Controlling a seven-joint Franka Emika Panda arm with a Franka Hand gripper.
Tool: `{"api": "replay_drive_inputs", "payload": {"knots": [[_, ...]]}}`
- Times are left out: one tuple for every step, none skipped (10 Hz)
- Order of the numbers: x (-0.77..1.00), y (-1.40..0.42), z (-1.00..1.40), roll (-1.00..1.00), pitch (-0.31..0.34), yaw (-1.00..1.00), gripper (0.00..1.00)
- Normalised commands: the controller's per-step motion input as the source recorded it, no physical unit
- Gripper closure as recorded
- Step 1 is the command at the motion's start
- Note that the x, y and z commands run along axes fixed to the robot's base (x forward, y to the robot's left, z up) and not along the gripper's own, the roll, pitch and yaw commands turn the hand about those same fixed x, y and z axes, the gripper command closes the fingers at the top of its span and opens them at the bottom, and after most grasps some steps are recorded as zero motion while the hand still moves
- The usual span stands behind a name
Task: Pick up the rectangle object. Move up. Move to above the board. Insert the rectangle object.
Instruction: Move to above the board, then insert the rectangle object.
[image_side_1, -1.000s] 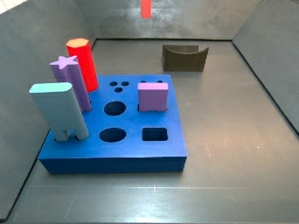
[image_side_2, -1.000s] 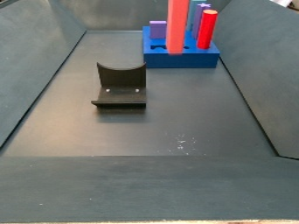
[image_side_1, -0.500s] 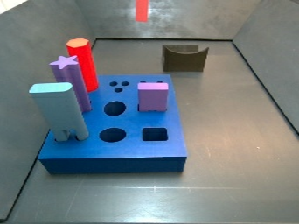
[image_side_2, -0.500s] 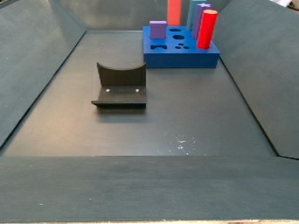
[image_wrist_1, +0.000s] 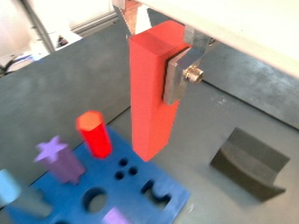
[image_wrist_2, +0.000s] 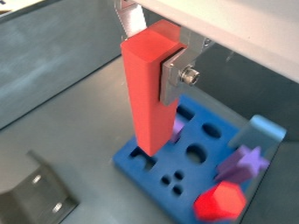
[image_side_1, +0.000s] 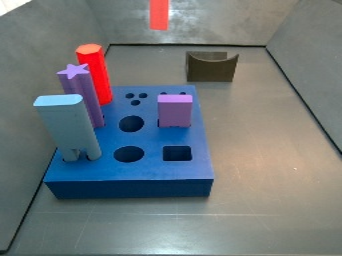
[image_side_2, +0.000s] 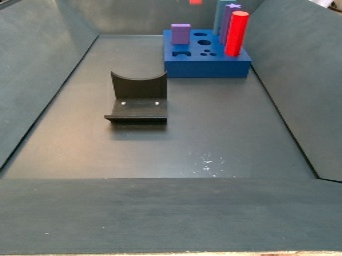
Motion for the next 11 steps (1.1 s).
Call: {"api": "replay_drive_inputs", "payload": {"knots": [[0.02, -1.00, 0.27, -0.01, 0.077, 0.01, 1.00], [0.05, -0.98, 0.28, 0.02, 0.095, 0.01, 1.00], [0.07, -0.60, 0.17, 0.01, 0.115, 0.01, 1.00], [0.07, -0.37, 0.11, 0.01, 0.115, 0.01, 1.00], [0.06, -0.22, 0.07, 0.01, 0.109, 0.01, 1.00], [0.06, 0.00, -0.01, 0.01, 0.006, 0.00, 1.00], [0.30, -0.17, -0.09, 0.06, 0.000, -0.64, 1.00], [0.02, -0.09, -0.15, 0.04, -0.044, -0.96, 1.00], [0.01, -0.04, -0.19, 0.01, -0.050, -1.00, 1.00], [0.00, -0.04, -0.20, 0.01, -0.053, -1.00, 1.00], [0.01, -0.03, -0.20, 0.00, -0.069, -1.00, 1.00]]}}
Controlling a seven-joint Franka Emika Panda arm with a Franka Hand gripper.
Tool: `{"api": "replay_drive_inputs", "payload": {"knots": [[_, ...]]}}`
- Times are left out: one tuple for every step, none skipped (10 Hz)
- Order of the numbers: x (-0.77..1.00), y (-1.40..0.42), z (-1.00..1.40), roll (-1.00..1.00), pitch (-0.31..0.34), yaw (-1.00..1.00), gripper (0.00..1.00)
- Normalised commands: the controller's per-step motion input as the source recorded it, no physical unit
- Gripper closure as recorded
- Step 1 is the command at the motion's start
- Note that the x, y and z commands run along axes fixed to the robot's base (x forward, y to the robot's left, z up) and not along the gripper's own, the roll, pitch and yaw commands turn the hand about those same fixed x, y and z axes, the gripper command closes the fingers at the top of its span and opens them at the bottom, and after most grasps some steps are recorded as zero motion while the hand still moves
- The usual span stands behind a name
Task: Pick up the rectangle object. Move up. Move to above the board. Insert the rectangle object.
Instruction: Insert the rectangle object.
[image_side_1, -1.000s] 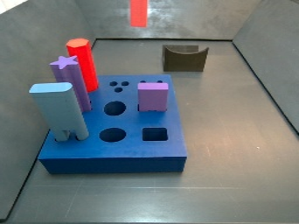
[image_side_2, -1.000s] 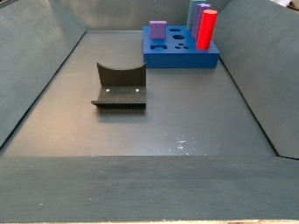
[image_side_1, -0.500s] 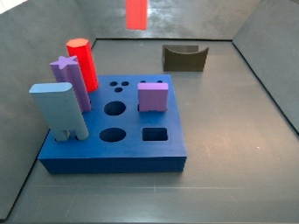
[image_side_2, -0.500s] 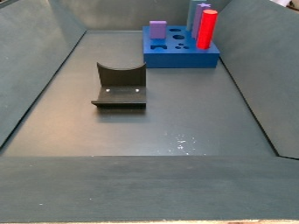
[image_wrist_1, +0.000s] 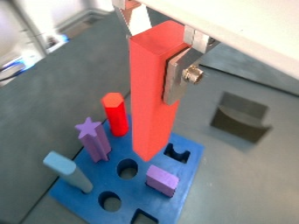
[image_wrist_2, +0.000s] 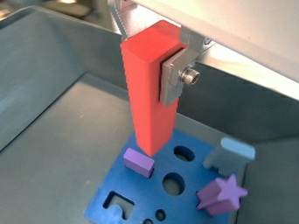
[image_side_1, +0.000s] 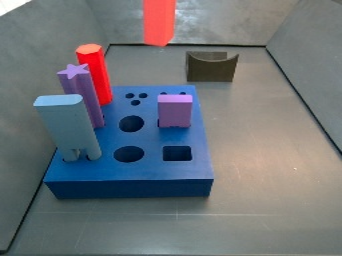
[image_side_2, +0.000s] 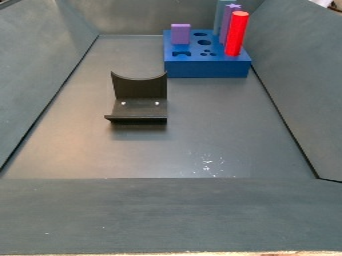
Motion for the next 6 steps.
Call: {"api": "replay_drive_inputs", "payload": {"knots": [[0.01, -0.03, -0.19, 0.00, -0.081, -0.99, 1.00], [0.01, -0.03, -0.19, 0.00, -0.081, -0.99, 1.00], [0.01, -0.03, -0.19, 0.00, -0.076, -0.99, 1.00], [0.01, -0.03, -0.18, 0.00, -0.067, -1.00, 1.00], [0.03, -0.09, -0.27, 0.00, -0.083, -0.96, 1.00], [0.03, -0.11, -0.29, 0.00, -0.087, -0.96, 1.00]]}}
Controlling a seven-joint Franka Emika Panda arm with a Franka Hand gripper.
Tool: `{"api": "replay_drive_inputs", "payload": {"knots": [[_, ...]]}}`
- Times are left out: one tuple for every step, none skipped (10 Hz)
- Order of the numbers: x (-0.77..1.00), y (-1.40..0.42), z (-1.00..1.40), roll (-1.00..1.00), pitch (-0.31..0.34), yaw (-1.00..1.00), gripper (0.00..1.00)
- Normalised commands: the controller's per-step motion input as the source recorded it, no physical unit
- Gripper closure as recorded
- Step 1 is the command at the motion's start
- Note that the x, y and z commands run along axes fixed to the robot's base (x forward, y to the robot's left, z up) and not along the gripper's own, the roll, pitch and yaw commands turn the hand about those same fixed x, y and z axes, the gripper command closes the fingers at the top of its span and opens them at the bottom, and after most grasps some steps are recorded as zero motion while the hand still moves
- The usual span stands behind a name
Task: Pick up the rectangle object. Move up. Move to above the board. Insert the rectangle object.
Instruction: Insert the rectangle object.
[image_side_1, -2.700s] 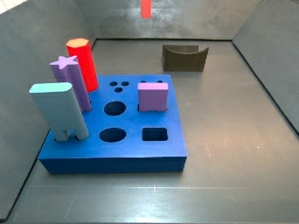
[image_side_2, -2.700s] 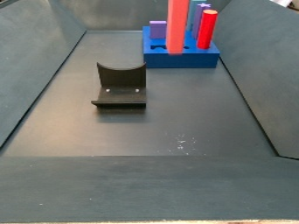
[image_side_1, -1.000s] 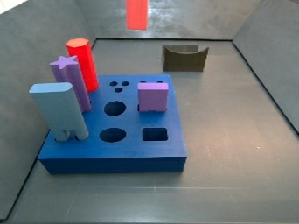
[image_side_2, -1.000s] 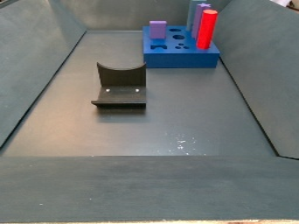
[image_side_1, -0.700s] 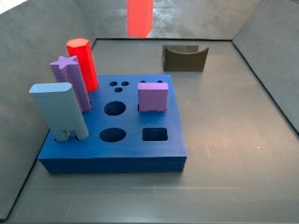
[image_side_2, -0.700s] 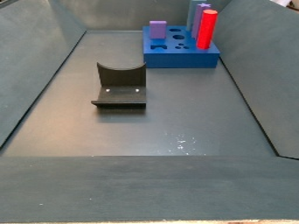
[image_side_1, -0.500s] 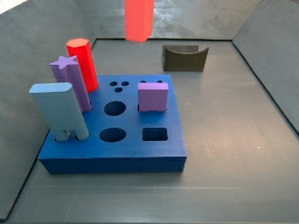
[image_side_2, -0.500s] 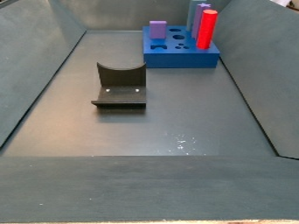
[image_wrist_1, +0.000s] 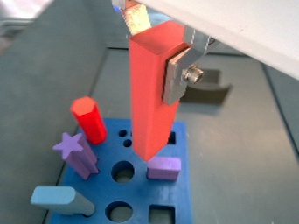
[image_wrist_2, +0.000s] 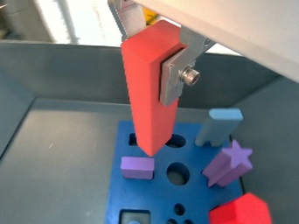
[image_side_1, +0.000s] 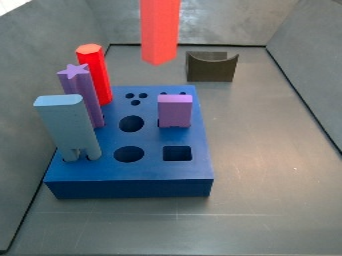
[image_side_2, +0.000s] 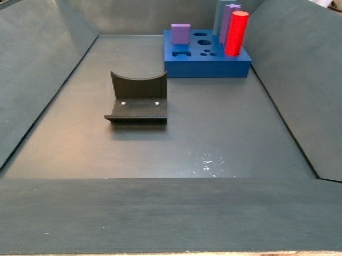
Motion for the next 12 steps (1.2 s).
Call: {"api": "replay_drive_inputs", "payload": {"knots": [[0.03, -0.11, -0.30, 0.00, -0.096, -0.95, 1.00], [0.03, -0.11, -0.30, 0.00, -0.094, -0.95, 1.00], [0.03, -0.11, -0.30, 0.00, -0.091, -0.96, 1.00], [0.03, -0.11, -0.30, 0.00, -0.091, -0.95, 1.00], [0.03, -0.11, -0.30, 0.00, -0.091, -0.95, 1.00], [0.03, -0.12, -0.31, 0.00, -0.094, -0.95, 1.00], [0.03, -0.13, -0.33, 0.00, -0.093, -0.95, 1.00], [0.04, -0.16, -0.40, 0.00, -0.081, -0.94, 1.00], [0.05, -0.22, -0.56, 0.05, -0.059, -0.91, 1.00], [0.07, -0.25, -0.63, 0.07, -0.053, -0.88, 1.00], [0.18, -0.29, -0.64, 0.08, -0.040, -0.77, 1.00], [0.33, -0.34, -0.61, 0.07, -0.027, -0.62, 1.00]]}}
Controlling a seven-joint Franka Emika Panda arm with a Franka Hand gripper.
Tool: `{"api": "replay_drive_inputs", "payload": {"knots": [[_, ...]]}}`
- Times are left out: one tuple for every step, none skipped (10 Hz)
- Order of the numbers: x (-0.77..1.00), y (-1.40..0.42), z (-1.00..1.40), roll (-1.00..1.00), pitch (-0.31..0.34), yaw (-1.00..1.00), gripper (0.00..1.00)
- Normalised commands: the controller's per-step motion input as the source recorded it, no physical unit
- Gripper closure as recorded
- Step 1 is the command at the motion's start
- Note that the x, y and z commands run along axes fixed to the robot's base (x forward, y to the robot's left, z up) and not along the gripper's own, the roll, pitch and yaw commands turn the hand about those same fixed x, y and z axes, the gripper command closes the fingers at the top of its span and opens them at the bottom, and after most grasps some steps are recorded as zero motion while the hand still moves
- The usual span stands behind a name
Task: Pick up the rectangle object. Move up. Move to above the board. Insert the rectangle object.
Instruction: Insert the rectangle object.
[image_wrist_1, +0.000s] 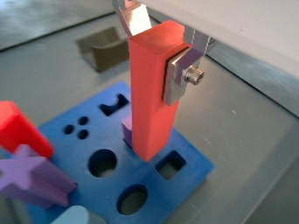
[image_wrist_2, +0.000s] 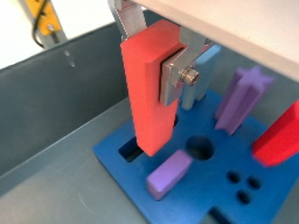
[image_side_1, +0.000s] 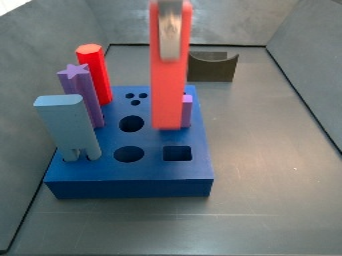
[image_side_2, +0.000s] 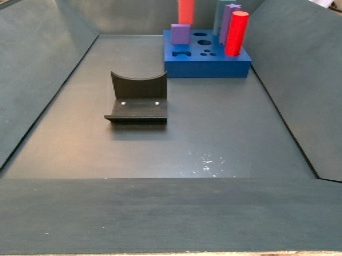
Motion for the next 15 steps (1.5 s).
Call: {"api": "replay_drive_inputs", "payload": {"knots": [[0.38, -0.38, -0.51, 0.05, 0.000, -0.52, 1.00], [0.42, -0.34, -0.30, 0.02, 0.000, -0.47, 1.00], [0.00, -0.12, -0.07, 0.00, 0.000, -0.01, 1.00], [0.00, 0.00, -0.08, 0.00, 0.000, 0.01, 1.00], [0.00, -0.02, -0.15, 0.02, 0.000, 0.05, 1.00], [-0.01, -0.08, -0.24, 0.06, 0.000, 0.07, 1.00], [0.00, -0.15, -0.25, 0.03, 0.000, 0.06, 1.00], [0.00, -0.18, -0.21, 0.00, -0.017, 0.03, 1.00], [0.00, -0.18, -0.20, 0.00, -0.021, 0.03, 1.00], [0.00, -0.13, -0.18, 0.00, -0.013, 0.04, 1.00], [0.00, -0.06, -0.27, 0.02, -0.019, 0.18, 1.00], [0.00, -0.01, -0.27, 0.08, -0.007, 0.30, 1.00], [0.00, 0.00, -0.27, 0.11, 0.000, 0.34, 1.00], [0.00, 0.00, -0.24, 0.13, 0.000, 0.30, 1.00], [0.02, -0.05, -0.19, 0.10, 0.000, 0.02, 1.00]]}}
